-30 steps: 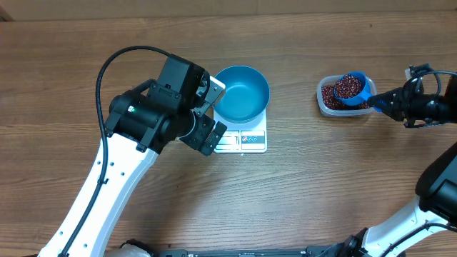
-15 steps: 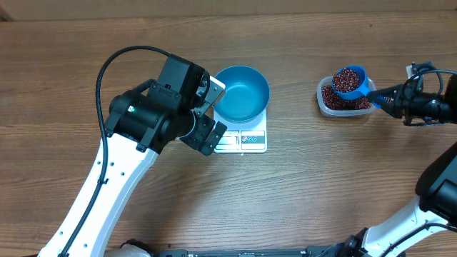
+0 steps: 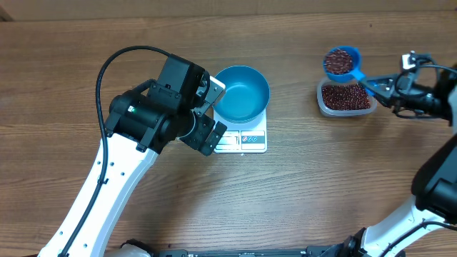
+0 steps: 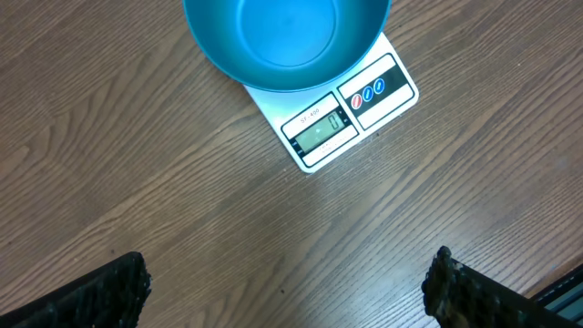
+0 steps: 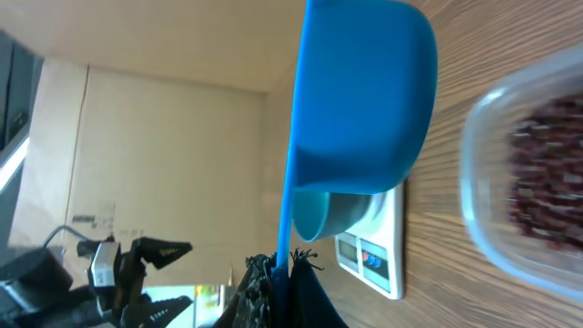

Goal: Scoop item into bowl and weigh 150g on scale
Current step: 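Lift the filled blue scoop and carry it over the teal bowl, then tilt the scoop with the right gripper to pour beans into the bowl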

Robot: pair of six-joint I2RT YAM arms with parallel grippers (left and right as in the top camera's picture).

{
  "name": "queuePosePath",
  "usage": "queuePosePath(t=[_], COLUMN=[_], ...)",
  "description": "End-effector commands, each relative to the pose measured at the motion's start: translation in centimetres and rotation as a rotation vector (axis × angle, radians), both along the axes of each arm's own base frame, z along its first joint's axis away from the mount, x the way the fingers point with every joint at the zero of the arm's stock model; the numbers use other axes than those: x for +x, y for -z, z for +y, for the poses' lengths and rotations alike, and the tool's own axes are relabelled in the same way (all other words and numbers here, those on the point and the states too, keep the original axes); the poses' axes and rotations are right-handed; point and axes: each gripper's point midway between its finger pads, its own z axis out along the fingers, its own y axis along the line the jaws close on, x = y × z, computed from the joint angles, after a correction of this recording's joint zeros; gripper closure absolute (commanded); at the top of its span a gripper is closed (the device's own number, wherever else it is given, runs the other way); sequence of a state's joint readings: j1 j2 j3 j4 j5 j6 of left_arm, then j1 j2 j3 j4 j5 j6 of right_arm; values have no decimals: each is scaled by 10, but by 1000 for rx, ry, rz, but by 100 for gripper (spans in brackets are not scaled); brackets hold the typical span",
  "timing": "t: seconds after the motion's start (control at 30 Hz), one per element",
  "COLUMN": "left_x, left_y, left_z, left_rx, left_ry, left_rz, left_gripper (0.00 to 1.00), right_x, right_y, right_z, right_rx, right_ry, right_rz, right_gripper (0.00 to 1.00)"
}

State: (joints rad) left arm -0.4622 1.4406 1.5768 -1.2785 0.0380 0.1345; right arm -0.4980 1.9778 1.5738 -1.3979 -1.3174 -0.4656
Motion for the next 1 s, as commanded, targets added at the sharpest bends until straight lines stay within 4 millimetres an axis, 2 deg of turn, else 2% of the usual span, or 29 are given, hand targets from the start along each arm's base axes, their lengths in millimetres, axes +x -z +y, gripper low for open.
queuePosePath(t=[0.0, 0.03, 0.07, 0.13, 0.23, 0.27, 0.33, 0.53, 0.7, 0.97], left_x=[-1, -1, -1, -1, -1, -1, -1, -1, -1, -1], left_y=[0, 0, 0, 0, 0, 0, 0, 0, 0, 0], left_z=[0, 0, 0, 0, 0, 0, 0, 0, 0, 0], left_rx=[-4, -4, -4, -4, -4, -3, -4, -4, -4, -4], left_ry=[15, 15, 15, 15, 15, 15, 15, 15, 15, 15], left_rz=[0, 0, 0, 0, 0, 0, 0, 0, 0, 0], left_gripper=[0, 0, 0, 0, 0, 0, 0, 1, 0, 1], right_x=[4, 5, 5, 4, 2, 1, 0, 4, 20, 24], right_y=[-13, -13, -12, -11, -8, -6, -3, 0, 8, -2], right_z=[41, 59, 66, 100, 130, 146, 159, 176, 181, 203], right_rx=[52, 45, 42, 23, -5, -26, -45, -154, -286, -305], right_ry=[-93, -141, -161, -252, -333, -379, -414, -470, -455, -487], right_rz=[-64, -81, -89, -133, -176, -199, -224, -290, -283, -370], right_gripper=[96, 96, 96, 96, 96, 96, 96, 96, 96, 96])
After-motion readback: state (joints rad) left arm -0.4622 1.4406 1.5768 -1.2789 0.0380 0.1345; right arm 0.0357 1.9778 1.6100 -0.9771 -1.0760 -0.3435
